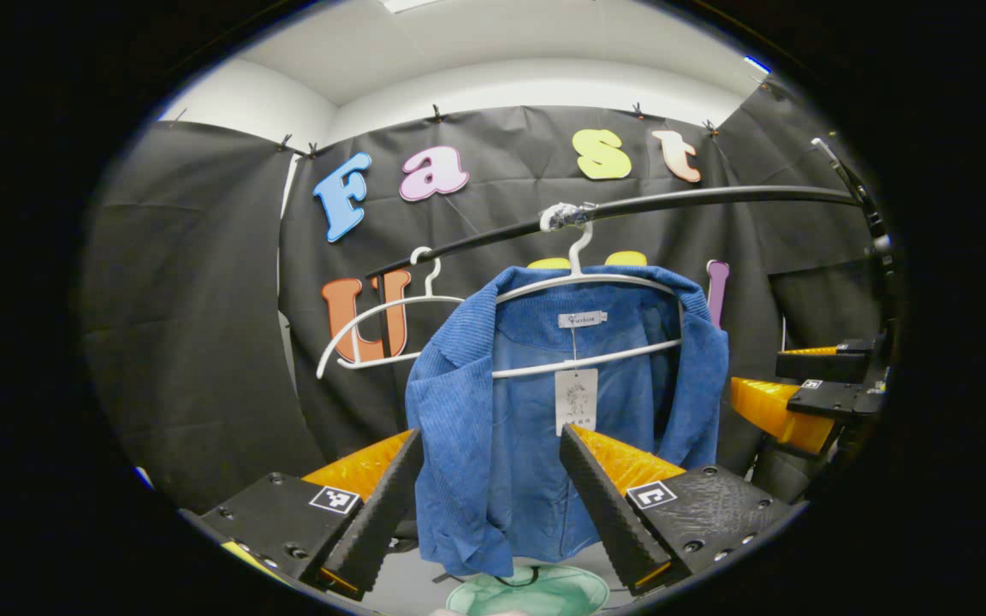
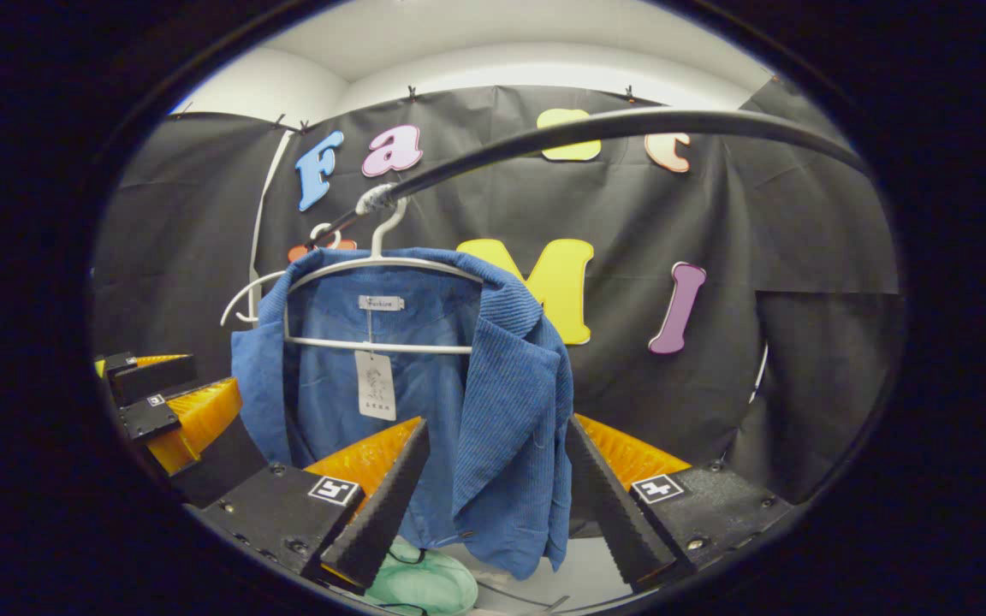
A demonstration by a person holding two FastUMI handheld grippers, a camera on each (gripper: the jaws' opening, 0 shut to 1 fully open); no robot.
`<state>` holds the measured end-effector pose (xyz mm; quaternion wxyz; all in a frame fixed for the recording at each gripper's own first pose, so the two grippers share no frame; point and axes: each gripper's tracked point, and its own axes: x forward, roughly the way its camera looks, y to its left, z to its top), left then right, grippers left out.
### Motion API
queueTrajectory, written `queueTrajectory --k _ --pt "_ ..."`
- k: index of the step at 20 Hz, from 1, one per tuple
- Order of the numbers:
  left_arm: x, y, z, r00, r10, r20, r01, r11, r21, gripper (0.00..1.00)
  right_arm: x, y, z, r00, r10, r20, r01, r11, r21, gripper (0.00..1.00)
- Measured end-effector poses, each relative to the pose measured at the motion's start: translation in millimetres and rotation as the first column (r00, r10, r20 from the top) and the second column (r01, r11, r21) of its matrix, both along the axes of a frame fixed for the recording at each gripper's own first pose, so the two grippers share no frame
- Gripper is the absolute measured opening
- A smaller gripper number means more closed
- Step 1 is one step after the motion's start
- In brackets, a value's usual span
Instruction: Grasp the clothes on the hanger with both hands and then place them into the laundry hamper below.
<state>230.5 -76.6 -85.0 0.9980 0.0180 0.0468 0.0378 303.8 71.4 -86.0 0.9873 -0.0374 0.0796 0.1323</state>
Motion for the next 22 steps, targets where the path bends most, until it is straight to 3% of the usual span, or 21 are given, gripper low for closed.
queueTrajectory --k 5,10,16,18,20,22 --pt "37.1 2.5 -21.6 0.999 0.047 -0.015 -0.046 0.999 0.028 0.99 42.0 22.8 -12.9 0.999 0.031 -0.014 -0.031 0.999 0.013 0.99" --pt "63.9 13.1 -36.8 0.995 0.089 -0.036 -0.088 0.996 0.029 0.97 73.8 29.3 -34.6 0.999 0.002 -0.035 -0.003 1.000 -0.017 0.98" --pt "84.0 29.0 -46.9 0.992 0.116 -0.057 -0.114 0.992 0.049 0.82 107.7 30.5 -48.7 0.998 0.002 -0.062 -0.001 1.000 0.015 0.94" --pt "85.9 32.7 -47.5 0.991 0.119 -0.059 -0.116 0.992 0.043 0.77 103.5 29.4 -42.8 0.999 0.013 -0.042 -0.011 0.999 0.047 0.86" --pt "87.5 30.5 -51.6 0.993 0.101 -0.062 -0.099 0.994 0.035 0.72 102.9 30.5 -44.6 0.998 0.034 -0.048 -0.030 0.996 0.084 0.70" --pt "88.4 30.4 -56.5 0.994 0.083 -0.065 -0.080 0.996 0.044 0.54 101.4 31.4 -45.7 0.996 0.057 -0.064 -0.048 0.991 0.126 0.51"
